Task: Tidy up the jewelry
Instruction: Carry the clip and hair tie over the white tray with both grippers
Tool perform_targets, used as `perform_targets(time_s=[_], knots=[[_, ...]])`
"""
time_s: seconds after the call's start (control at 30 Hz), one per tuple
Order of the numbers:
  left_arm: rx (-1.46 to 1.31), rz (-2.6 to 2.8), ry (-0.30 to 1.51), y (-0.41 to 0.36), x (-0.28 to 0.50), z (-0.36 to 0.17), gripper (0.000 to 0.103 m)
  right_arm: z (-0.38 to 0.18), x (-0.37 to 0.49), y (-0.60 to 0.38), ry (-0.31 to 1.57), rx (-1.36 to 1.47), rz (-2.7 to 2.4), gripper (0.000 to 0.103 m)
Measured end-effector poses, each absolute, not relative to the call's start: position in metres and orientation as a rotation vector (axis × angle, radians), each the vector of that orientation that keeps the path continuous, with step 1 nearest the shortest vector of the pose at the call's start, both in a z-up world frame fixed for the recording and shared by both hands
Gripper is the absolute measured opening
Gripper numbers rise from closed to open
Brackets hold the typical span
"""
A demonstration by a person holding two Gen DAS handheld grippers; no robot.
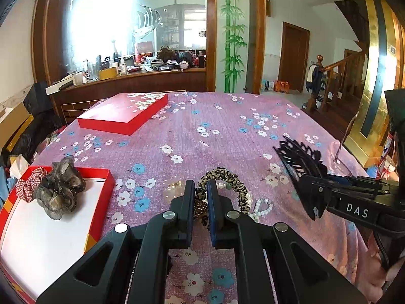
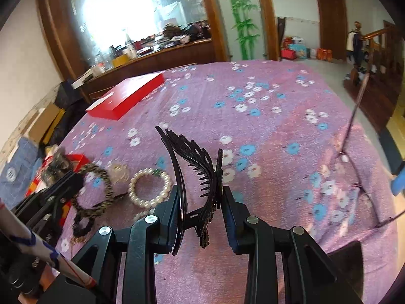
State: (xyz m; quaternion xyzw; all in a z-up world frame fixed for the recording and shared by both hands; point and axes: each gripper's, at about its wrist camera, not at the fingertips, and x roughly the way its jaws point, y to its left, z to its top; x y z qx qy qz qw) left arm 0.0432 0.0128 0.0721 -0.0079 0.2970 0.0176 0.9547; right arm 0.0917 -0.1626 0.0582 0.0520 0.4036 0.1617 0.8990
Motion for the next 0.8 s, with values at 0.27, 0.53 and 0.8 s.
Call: perform_targets(time_s=[0.27, 0.53, 0.8], knots=[[-0.049, 0.033, 0.593, 0.039, 0.008, 0.098, 0.009, 0.081, 0.049, -0.154, 0.828, 0.210, 0.362, 0.034], [-0.137, 0.117, 0.593, 0.119, -0.027, 0.109, 0.009, 0.087, 0.016, -0.087, 0.855, 0.197, 0.493, 0.034], [-0.268, 0.292, 0.593, 0.233, -0.052, 0.105, 0.009, 0.090, -0.003, 0.008, 0.878, 0.092, 0.641, 0.034]])
